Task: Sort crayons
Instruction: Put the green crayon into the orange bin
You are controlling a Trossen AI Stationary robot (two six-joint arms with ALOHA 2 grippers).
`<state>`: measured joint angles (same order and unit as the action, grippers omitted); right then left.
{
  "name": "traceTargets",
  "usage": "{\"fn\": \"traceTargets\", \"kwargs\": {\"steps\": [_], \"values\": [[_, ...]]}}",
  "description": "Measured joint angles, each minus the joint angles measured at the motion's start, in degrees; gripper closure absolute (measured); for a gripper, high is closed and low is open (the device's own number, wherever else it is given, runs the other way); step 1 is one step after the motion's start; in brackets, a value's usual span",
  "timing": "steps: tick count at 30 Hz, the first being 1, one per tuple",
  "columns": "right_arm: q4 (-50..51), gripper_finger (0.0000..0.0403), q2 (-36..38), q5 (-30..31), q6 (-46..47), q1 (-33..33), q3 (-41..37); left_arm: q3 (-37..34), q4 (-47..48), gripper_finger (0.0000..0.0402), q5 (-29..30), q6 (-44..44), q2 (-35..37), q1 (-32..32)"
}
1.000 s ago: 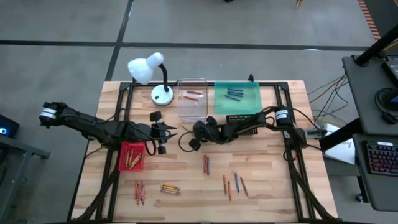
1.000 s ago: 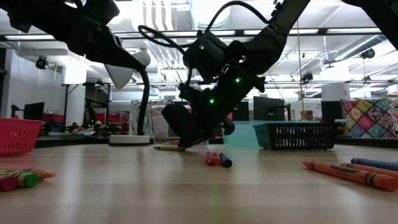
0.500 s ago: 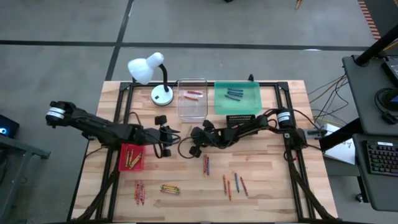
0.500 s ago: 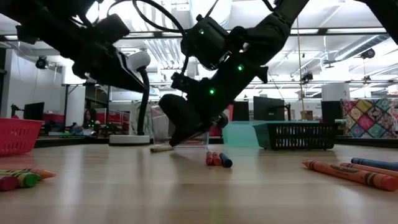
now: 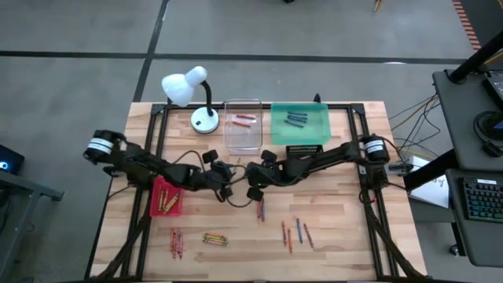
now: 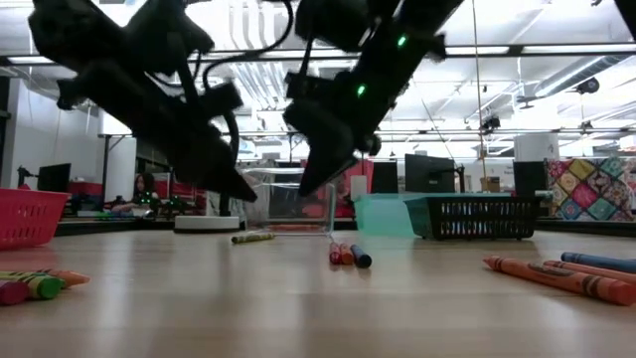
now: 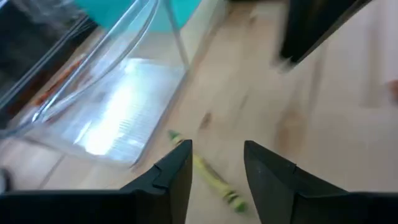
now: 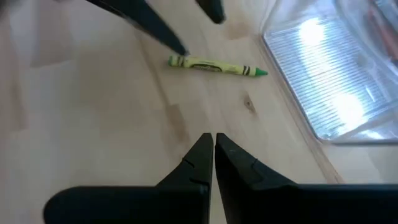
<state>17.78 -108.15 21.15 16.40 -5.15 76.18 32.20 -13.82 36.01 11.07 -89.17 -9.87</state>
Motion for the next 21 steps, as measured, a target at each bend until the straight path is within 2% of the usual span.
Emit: {"fn": "traceTargets", "kwargs": {"steps": [8, 14, 17, 21], "values": [[3.12, 0.0394, 3.44, 7.77, 0.10, -3.56, -0.71, 0.33, -4.64, 0.0249, 0.96, 4.35, -8.39, 1.30], [3.33, 0.0394, 3.75, 8.48, 0.09, -4.47, -0.88, 0.82, -6.02, 0.0249, 2.02, 7.85, -13.01, 2.01], [3.32, 0.0394, 3.75, 8.50, 0.39, -4.56, -1.04, 0.86, -6.64, 0.0258, 2.11, 8.11, -14.18, 2.01], [3.51, 0.0394, 3.75, 8.51, 0.49, -4.86, -1.12, 0.89, -6.58, 0.0293, 1.56, 7.97, -14.42, 2.01]]}}
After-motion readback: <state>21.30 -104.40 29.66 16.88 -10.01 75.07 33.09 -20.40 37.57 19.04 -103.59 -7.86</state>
